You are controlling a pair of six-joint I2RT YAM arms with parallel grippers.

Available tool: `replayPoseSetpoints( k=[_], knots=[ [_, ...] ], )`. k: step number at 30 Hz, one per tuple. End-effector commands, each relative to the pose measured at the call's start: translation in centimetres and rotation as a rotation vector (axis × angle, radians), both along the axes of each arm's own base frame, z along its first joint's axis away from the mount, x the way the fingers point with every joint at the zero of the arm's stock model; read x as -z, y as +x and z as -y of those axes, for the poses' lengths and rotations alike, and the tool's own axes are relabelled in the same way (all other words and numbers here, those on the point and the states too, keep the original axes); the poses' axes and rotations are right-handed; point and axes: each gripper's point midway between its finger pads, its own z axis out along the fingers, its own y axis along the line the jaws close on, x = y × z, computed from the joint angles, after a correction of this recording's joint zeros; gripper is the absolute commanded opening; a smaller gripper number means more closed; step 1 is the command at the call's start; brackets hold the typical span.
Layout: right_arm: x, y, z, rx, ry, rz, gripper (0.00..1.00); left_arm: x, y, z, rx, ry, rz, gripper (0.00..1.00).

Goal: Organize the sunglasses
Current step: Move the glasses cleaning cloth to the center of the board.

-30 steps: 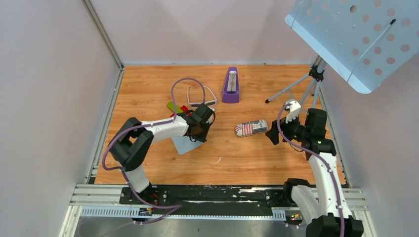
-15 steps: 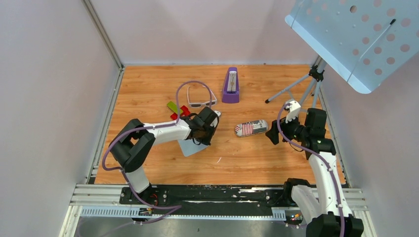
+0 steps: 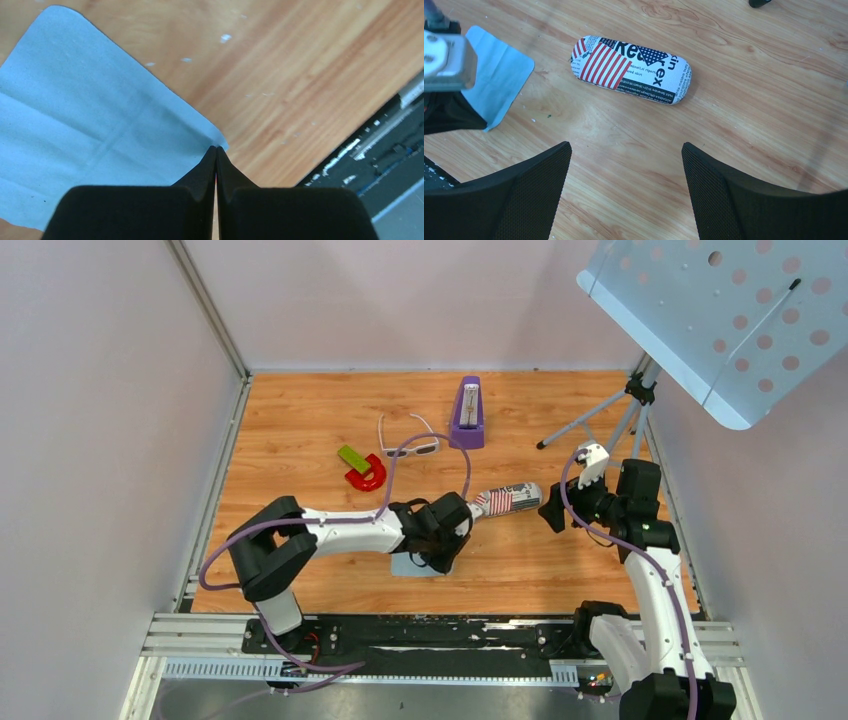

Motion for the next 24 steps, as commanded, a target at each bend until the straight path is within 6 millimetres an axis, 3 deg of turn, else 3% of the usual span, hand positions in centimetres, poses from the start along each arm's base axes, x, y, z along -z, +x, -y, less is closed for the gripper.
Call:
replayPoseSetpoints(
  k=[1,5,7,9,12,15,17,20,24],
  knots=[
    [0.2,0.2,0.7,0.024,-0.021,0.009,0.86,-1.2,-2.5,1.8,0.041,-0.043,-0.026,0.0],
    [0.2,0.2,0.7,0.025,-0.021,0.01,0.87,-1.6,-3.0,2.4,0.046,-0.051,-0.026,0.05],
    [0.3,0.2,0.8,0.025,-0.021,0.008,0.87,-2.5,-2.9,2.5,0.067,-0.049,-0.015,0.26],
    [0.1,0.2,0.7,0.025,-0.022,0.013,0.87,-4.5,-2.4,2.2,0.096,-0.038,0.028,0.4],
    [-0.7,0.0,0.5,0.0,-0.027,0.037,0.86,-9.3,0.4,0.4,0.075,0.002,0.178,0.55],
    [-2.4,-0.7,-1.0,-0.131,-0.029,0.074,0.86,-12.4,3.4,-2.6,-0.005,0.0,0.198,0.58],
    [-3.6,-1.8,-2.7,-0.272,-0.026,0.083,0.87,-13.1,5.6,-5.3,-0.088,0.006,0.193,0.58],
    [-3.8,-2.2,-5.4,-0.399,-0.048,0.033,0.87,-12.4,8.2,-9.1,-0.194,0.043,0.184,0.56],
    [-0.8,-1.8,-9.2,-0.55,-0.127,-0.095,0.76,-10.3,9.7,-11.1,-0.28,0.035,0.113,0.51]
  ],
)
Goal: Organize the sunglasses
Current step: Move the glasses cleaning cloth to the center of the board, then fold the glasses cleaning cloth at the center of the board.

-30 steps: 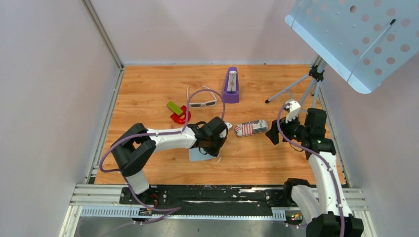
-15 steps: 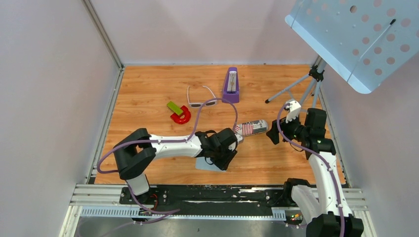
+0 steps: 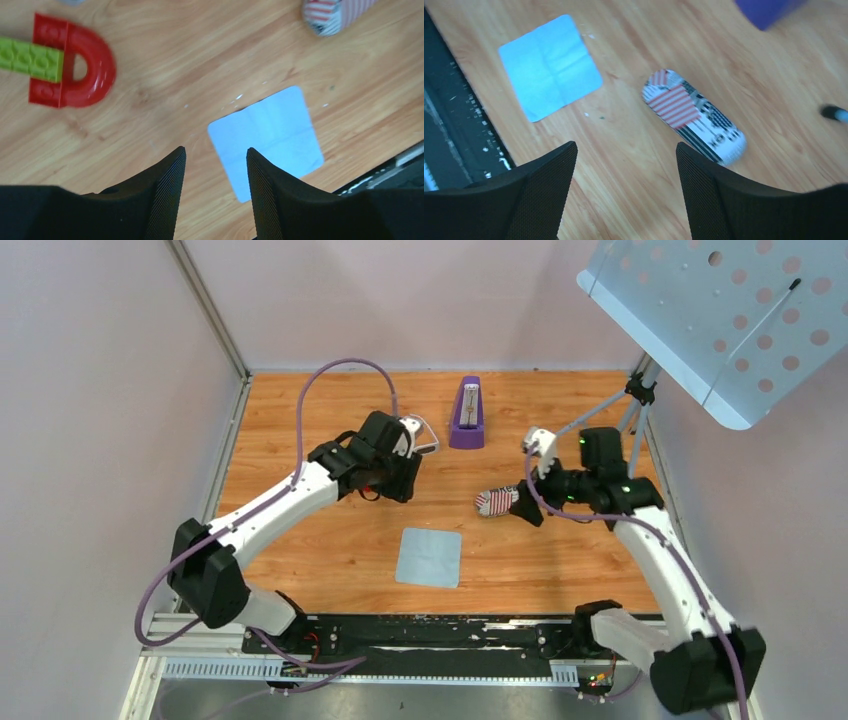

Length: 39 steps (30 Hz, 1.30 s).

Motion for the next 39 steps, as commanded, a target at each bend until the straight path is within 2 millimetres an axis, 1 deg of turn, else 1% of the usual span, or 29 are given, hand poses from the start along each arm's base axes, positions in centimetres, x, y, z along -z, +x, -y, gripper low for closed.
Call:
replayPoseSetpoints(
  k=[1,2,3,4,5,6,8,11,13,18,22,25,30,35,39],
  knots=[
    [3.8,-1.0,-3.8,-0.191,-0.106,-0.154,0.71,4.9,-0.9,-3.0,-0.031,0.077,-0.161,0.51],
    [4.4,-1.0,-4.7,-0.225,-0.118,-0.181,0.66,5.5,-0.6,-3.2,-0.041,0.075,-0.174,0.5],
    [5.2,-0.9,-5.4,-0.255,-0.126,-0.21,0.56,6.1,-0.5,-3.3,-0.047,0.065,-0.194,0.49],
    [5.7,-0.9,-6.2,-0.291,-0.127,-0.233,0.5,6.8,-0.4,-3.2,-0.049,0.052,-0.218,0.49],
    [6.3,-0.9,-6.9,-0.316,-0.128,-0.259,0.48,7.3,-0.5,-3.2,-0.051,0.038,-0.238,0.49],
    [6.9,-0.9,-7.5,-0.339,-0.129,-0.277,0.48,7.9,-0.5,-3.0,-0.053,0.032,-0.255,0.49],
    [8.0,-0.7,-8.4,-0.362,-0.133,-0.284,0.53,9.2,-0.6,-3.0,-0.054,0.039,-0.279,0.48],
    [9.3,-0.3,-9.1,-0.382,-0.136,-0.26,0.55,10.7,-0.7,-2.6,-0.046,0.028,-0.298,0.44],
    [9.6,-0.1,-9.4,-0.373,-0.127,-0.273,0.56,11.6,-0.7,-2.6,-0.054,0.023,-0.3,0.4],
    [9.8,-0.5,-9.6,-0.377,-0.115,-0.309,0.56,13.4,-0.7,-2.2,-0.03,0.01,-0.298,0.38],
    [10.3,-0.6,-9.3,-0.364,-0.13,-0.325,0.56,13.9,-0.7,-1.6,-0.006,-0.003,-0.313,0.4],
    [10.8,-0.7,-9.1,-0.358,-0.137,-0.34,0.56,14.0,-0.4,-1.4,-0.005,-0.008,-0.31,0.41],
    [11.4,-0.7,-9.4,-0.361,-0.129,-0.374,0.56,14.8,-0.7,-1.6,-0.004,0.007,-0.332,0.36],
    [11.3,-0.3,-9.6,-0.356,-0.128,-0.379,0.56,15.3,-1.2,-1.2,0.009,-0.014,-0.364,0.32],
    [11.6,-0.5,-9.4,-0.353,-0.134,-0.383,0.56,15.5,-1.2,-1.2,0.006,-0.008,-0.367,0.31]
  ],
)
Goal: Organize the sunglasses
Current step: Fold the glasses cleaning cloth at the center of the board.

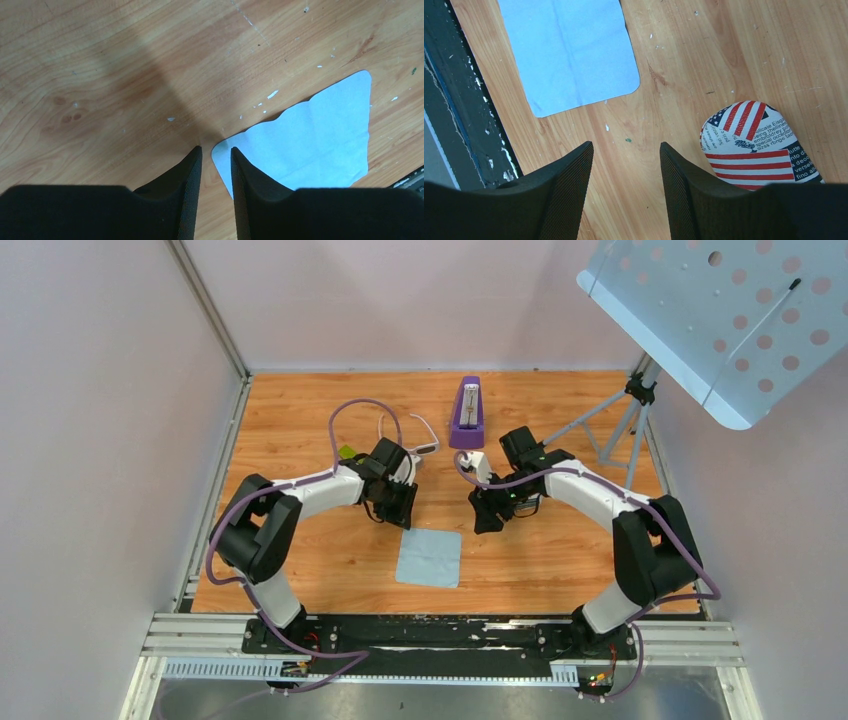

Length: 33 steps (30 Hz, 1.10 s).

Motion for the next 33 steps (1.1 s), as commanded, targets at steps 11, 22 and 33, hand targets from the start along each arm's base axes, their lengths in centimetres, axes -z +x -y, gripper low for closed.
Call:
replayPoseSetpoints(
  k=[11,22,33],
  knots=[
    [-0.3,-0.6,-0.3,-0.016,0.012,-0.004,0.56,2.0,-1.4,-1.0,0.046,0.135,-0.018,0.27],
    [-0.5,-0.7,-0.2,-0.014,0.01,0.003,0.56,3.0,-2.4,-2.4,0.067,0.269,-0.008,0.21],
    [0.4,-0.6,-0.5,-0.051,0.016,-0.004,0.56,2.5,-3.5,0.2,0.1,0.131,-0.045,0.01]
  ],
)
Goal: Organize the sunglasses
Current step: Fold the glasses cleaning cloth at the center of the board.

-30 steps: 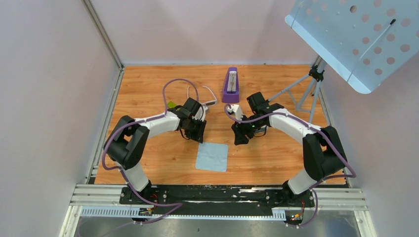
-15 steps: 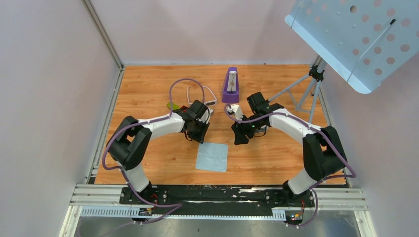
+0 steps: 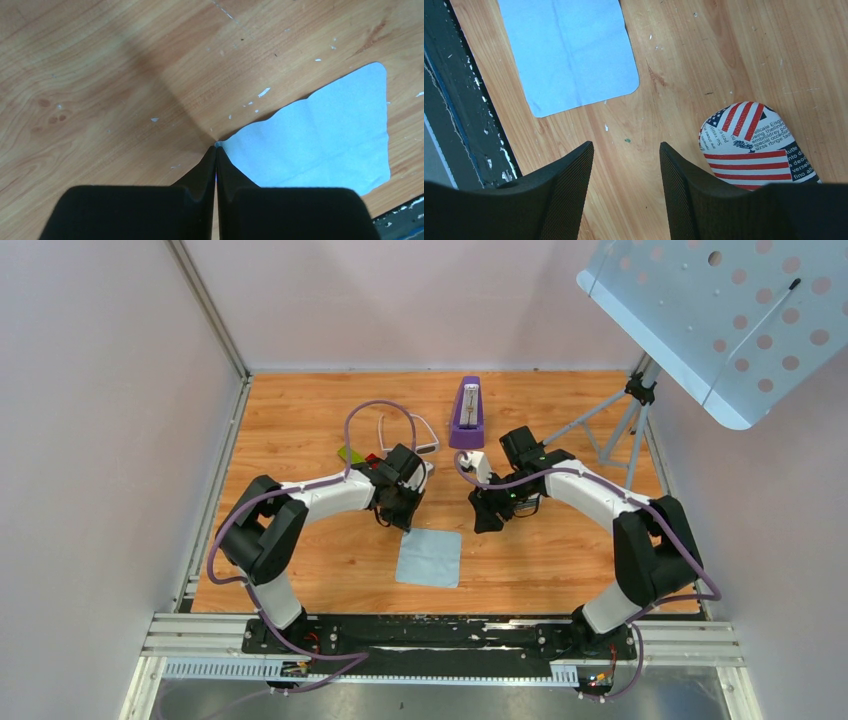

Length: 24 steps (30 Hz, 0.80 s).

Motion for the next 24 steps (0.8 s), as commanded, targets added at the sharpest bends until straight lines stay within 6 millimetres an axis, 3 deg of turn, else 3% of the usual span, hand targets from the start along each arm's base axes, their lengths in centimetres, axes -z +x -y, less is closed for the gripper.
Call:
replayPoseSetpoints(
  k=[1,8,12,18,24],
  knots=[
    [0.5,-0.5,-0.5,-0.053,0.016,-0.001,0.56,2.1,-2.9,-0.4,0.026,0.02,-0.11,0.0],
    [0.4,0.7,-0.9,-0.111,-0.013,0.096,0.56,0.7,-1.8,-1.2,-0.009,0.035,-0.023,0.0],
    [1.1,0.3,-1.7,-0.195,-0.054,0.15,0.55,0.2,-1.4,-1.3,-0.033,0.034,0.007,0.0],
    [2.3,-0.6,-3.1,-0.305,-0.061,0.225,0.55,0.5,-1.7,-1.2,-0.085,0.0,-0.025,0.0],
    [3.4,-0.3,-4.2,-0.358,-0.116,0.291,0.51,0.6,-1.3,-1.0,-0.099,-0.013,-0.017,0.0]
  ],
)
